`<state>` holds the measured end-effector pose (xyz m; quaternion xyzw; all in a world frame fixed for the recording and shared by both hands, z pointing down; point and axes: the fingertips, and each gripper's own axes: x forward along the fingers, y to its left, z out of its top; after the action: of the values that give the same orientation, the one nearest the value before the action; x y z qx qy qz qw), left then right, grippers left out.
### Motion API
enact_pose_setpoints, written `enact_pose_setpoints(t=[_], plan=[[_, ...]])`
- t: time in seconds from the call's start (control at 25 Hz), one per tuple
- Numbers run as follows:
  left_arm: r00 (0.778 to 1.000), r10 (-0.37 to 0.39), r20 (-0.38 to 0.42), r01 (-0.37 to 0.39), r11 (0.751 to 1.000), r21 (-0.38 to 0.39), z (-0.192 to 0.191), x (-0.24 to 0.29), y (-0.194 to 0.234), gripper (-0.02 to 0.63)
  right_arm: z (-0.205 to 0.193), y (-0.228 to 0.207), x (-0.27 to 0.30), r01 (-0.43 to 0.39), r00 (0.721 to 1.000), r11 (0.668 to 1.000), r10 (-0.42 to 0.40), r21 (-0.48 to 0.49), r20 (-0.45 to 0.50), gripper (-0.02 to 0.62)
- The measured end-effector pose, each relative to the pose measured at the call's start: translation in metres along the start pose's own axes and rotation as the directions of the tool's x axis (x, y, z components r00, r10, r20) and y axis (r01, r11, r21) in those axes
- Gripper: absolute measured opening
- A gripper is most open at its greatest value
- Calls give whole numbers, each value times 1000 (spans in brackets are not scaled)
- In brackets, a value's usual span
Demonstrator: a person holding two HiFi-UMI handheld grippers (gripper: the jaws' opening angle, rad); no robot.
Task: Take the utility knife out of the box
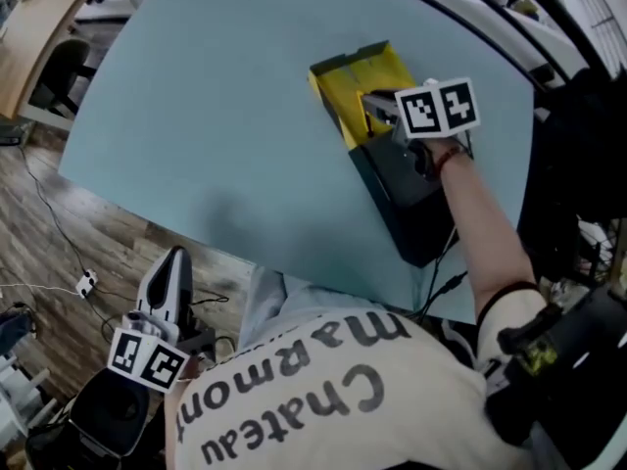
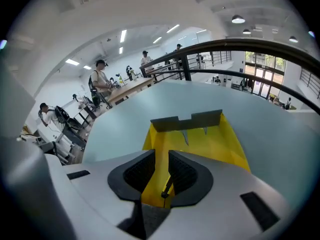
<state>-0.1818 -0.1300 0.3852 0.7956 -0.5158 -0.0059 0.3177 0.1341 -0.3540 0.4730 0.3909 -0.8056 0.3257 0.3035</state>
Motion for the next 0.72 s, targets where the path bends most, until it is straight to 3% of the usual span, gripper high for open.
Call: enact_pose_setpoints(t=[0.24,0.72], plan=[[1000,-1,1,1,1000,8,1,1,2,3,-14,-8,18,-10,991,1000,8,-11,-130,94],[1000,22,14,-22,1000,0,0,-7,10,2,-24,-26,36,19,943,998,-38,-58,-329,94]])
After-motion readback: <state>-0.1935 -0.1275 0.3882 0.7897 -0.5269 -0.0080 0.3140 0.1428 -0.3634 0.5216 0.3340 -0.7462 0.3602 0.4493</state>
